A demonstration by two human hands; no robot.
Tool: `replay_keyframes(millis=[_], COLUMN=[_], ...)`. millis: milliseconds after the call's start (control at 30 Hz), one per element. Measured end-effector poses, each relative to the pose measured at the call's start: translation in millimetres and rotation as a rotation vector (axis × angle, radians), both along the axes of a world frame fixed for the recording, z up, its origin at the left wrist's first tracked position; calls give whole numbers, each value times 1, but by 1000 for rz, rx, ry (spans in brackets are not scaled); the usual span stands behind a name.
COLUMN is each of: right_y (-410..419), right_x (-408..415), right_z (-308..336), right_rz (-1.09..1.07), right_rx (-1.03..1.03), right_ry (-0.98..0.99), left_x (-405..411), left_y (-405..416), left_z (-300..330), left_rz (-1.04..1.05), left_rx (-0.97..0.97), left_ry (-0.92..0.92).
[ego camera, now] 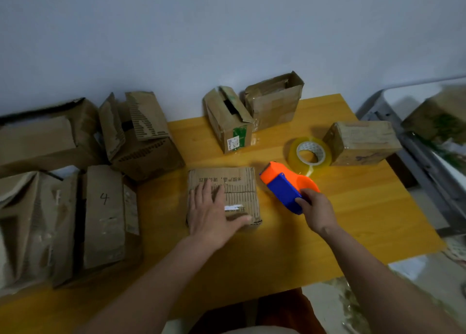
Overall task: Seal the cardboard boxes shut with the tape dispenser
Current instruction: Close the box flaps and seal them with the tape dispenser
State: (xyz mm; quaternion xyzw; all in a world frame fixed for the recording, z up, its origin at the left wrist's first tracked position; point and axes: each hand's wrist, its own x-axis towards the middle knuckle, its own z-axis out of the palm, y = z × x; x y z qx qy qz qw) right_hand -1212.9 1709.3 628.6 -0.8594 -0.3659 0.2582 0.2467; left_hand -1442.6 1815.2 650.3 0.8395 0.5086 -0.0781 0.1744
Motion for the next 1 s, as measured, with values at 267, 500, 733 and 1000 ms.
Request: replay_keyframes(millis=[267, 500, 733, 1000], right_y=[-5, -5, -3, 15], right_x=[10, 13, 6, -25], right_z=[84, 133, 131, 133], right_rz=[249, 471, 366, 484], right_rx=[204, 169, 57, 22], right_ry=[191, 265, 542, 639], left_x=[54, 50, 26, 3], left_y=[55, 58, 58, 48], left_z=[83, 111, 102, 99], left_rz=[144, -11, 148, 408], left_rx=[-382, -697, -929, -837], left_ry=[-582, -775, -812, -900])
